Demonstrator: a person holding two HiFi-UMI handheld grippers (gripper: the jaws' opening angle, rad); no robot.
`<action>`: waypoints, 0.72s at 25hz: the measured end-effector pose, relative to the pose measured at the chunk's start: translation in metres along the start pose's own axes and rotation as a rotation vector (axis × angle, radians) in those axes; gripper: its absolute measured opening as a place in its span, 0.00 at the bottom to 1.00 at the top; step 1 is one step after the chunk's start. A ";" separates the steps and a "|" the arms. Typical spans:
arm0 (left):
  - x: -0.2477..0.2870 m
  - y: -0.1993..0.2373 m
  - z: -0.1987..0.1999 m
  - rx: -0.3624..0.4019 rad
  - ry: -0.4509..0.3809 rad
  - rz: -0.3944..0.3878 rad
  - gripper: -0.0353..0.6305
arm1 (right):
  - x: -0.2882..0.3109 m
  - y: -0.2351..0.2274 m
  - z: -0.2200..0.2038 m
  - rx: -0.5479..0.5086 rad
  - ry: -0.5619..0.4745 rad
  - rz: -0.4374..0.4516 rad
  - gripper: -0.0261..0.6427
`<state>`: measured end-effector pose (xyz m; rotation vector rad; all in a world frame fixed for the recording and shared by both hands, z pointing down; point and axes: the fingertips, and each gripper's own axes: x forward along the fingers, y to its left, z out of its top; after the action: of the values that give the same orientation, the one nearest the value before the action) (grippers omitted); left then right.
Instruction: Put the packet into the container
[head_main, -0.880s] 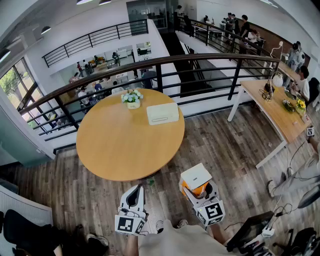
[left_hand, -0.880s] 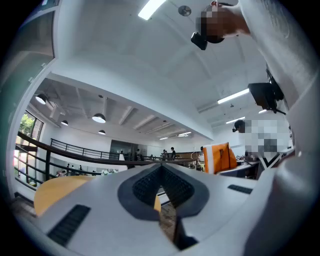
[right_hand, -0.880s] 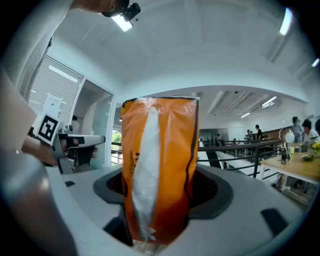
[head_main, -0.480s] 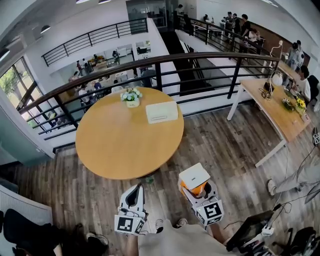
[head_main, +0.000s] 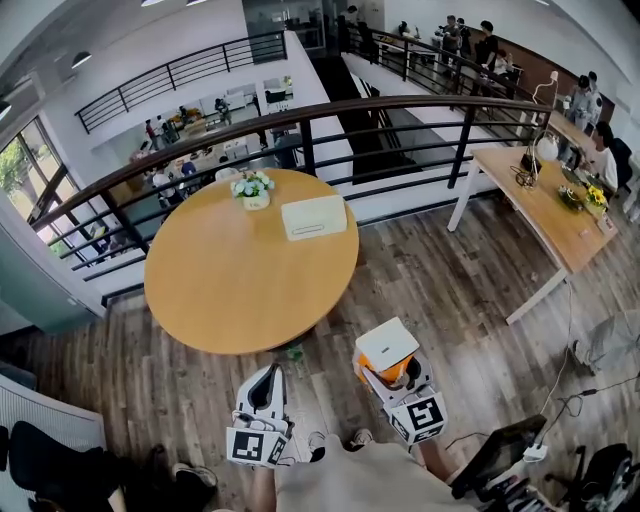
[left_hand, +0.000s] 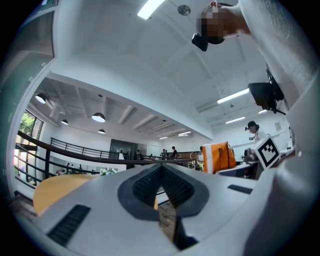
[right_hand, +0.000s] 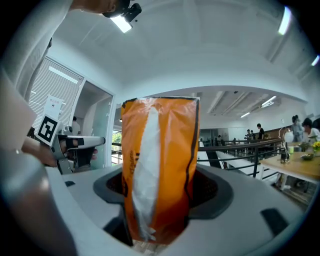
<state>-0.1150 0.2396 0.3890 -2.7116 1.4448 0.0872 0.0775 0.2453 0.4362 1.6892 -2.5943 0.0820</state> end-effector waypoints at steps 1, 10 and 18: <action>0.000 -0.001 0.000 0.001 0.000 -0.001 0.06 | -0.001 -0.001 0.000 0.002 -0.002 -0.001 0.54; -0.013 -0.019 0.012 0.005 -0.018 -0.006 0.06 | -0.015 0.005 0.010 -0.025 -0.025 0.016 0.54; 0.007 -0.053 -0.002 0.003 -0.008 -0.026 0.06 | -0.023 -0.022 0.000 -0.060 -0.016 0.038 0.54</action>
<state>-0.0666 0.2633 0.3919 -2.7237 1.4060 0.0950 0.1064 0.2573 0.4354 1.6281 -2.6124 -0.0076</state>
